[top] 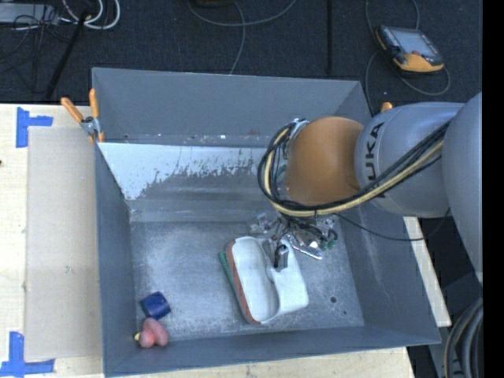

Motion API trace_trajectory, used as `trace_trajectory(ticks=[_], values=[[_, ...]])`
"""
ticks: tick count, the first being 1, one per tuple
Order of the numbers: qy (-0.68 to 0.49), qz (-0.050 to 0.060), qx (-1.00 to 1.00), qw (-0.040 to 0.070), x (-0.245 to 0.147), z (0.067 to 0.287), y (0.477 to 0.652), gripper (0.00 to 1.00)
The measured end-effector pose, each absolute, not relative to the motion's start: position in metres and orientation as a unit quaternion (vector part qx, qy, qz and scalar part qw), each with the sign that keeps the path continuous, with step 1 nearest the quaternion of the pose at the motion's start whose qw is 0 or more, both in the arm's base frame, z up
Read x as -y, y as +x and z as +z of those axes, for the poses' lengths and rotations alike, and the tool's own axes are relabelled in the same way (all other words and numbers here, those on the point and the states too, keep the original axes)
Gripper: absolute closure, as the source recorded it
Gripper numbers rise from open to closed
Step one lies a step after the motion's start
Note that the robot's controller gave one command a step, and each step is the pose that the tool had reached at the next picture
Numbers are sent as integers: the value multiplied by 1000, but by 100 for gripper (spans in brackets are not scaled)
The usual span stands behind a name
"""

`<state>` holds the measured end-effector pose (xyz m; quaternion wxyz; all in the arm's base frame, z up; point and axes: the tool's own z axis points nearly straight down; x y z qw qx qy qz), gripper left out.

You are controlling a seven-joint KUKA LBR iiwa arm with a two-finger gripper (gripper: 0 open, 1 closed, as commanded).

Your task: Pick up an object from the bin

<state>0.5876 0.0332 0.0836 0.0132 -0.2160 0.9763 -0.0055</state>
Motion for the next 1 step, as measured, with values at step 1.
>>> trace_trajectory(ticks=[1], values=[[-206, -1, -979, 5, -18, 246, 578, 100]])
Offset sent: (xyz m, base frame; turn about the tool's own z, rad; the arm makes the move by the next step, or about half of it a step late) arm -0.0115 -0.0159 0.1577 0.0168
